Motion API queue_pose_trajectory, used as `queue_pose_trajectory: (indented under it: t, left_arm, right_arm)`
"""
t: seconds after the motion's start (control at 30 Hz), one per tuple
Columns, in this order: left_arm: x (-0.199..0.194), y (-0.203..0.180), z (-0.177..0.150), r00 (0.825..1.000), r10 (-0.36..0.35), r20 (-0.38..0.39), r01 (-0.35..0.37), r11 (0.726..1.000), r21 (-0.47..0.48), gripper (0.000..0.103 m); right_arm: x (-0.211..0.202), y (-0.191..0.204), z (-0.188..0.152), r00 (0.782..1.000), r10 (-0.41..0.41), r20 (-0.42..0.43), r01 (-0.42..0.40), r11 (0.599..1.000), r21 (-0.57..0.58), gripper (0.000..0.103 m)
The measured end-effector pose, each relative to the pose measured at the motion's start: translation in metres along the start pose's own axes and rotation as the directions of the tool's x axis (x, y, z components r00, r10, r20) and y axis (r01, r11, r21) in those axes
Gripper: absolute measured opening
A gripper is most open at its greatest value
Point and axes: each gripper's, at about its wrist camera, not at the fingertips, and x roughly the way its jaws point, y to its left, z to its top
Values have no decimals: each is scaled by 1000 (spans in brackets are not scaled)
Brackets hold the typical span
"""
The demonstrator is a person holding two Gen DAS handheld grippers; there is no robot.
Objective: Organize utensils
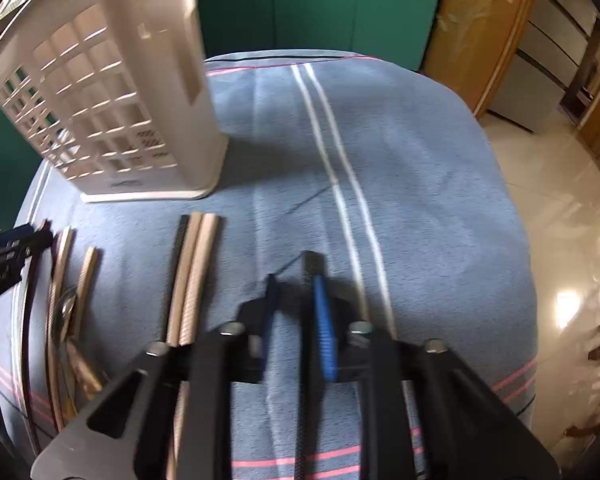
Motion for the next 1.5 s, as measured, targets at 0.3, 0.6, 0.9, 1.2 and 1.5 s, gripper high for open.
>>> queue_pose_trajectory:
  t: [0.3, 0.6, 0.9, 1.2, 1.5]
  left_arm:
    - [-33, -2, -11, 997, -49, 59, 51, 998, -42, 6]
    - [-182, 8, -19, 917, -112, 382, 134, 991, -31, 6]
    - [-293, 18, 13, 773, -157, 615, 200, 980, -2, 6]
    - [-353, 7, 92, 669, -113, 735, 200, 979, -31, 6]
    - [-255, 7, 96, 769, -62, 637, 184, 975, -126, 6]
  right_arm:
    - [-57, 3, -15, 993, 73, 90, -72, 997, -11, 7]
    - [-204, -7, -26, 916, 154, 372, -149, 988, -41, 7]
    - [-287, -22, 24, 780, 297, 551, -305, 949, -81, 7]
    - [-326, -9, 123, 700, 226, 677, -280, 959, -31, 7]
    - [-225, -5, 124, 779, 188, 598, -277, 959, 59, 7]
